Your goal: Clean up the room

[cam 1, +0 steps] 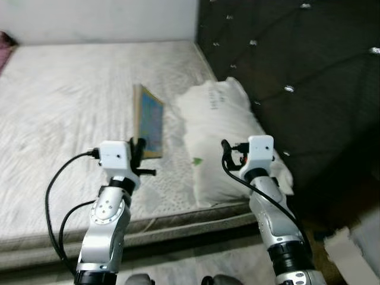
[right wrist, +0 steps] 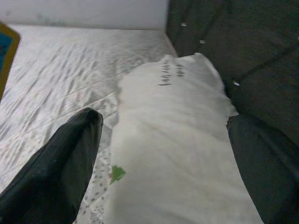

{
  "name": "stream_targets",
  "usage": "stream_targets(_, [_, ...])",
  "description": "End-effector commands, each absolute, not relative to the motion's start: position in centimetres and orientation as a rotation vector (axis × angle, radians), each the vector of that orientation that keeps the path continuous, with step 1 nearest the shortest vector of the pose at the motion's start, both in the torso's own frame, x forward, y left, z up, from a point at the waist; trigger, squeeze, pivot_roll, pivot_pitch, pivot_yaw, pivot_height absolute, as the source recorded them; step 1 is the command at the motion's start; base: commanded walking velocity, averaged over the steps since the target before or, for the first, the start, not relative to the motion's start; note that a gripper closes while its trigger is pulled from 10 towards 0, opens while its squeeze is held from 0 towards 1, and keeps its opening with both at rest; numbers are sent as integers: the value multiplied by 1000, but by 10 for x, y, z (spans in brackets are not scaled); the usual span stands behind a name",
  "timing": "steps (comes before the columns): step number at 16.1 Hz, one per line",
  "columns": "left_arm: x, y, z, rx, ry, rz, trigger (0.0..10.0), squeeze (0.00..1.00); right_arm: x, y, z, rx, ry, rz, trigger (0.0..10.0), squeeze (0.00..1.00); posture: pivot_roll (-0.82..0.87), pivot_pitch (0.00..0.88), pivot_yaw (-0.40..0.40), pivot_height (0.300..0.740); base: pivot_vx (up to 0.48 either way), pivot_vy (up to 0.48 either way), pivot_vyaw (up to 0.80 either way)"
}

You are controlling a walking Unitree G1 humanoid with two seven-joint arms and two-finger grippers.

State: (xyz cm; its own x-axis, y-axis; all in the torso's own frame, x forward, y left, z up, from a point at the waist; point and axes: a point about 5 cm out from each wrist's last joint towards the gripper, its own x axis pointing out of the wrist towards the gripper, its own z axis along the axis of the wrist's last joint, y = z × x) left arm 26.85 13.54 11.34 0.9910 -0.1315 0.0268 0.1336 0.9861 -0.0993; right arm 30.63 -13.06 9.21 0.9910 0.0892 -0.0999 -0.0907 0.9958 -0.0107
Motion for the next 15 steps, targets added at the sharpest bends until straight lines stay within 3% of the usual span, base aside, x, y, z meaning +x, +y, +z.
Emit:
stream_targets(1, [267, 138, 123, -98, -62, -127, 10000, 0, 306, -131, 96, -21, 79, 90, 10000, 0, 108, 0, -17, 740, 0, 0, 800])
stream_targets(6, [272, 135, 124, -98, -63, -148, 10000, 0, 305, -138, 94, -33, 87, 65, 10000, 0, 96, 2, -10, 740, 0, 0, 0])
stream_targets(10, [273, 135, 125, -97, -66, -150, 10000, 0, 307, -133, 95, -40, 77, 87, 10000, 0, 102, 0, -14, 740, 0, 0, 800])
stream_targets(15, [274, 134, 127, -94, -84, -161, 10000, 0, 311, -135, 96, -45, 80, 72, 10000, 0, 101, 0, -15, 740, 0, 0, 0])
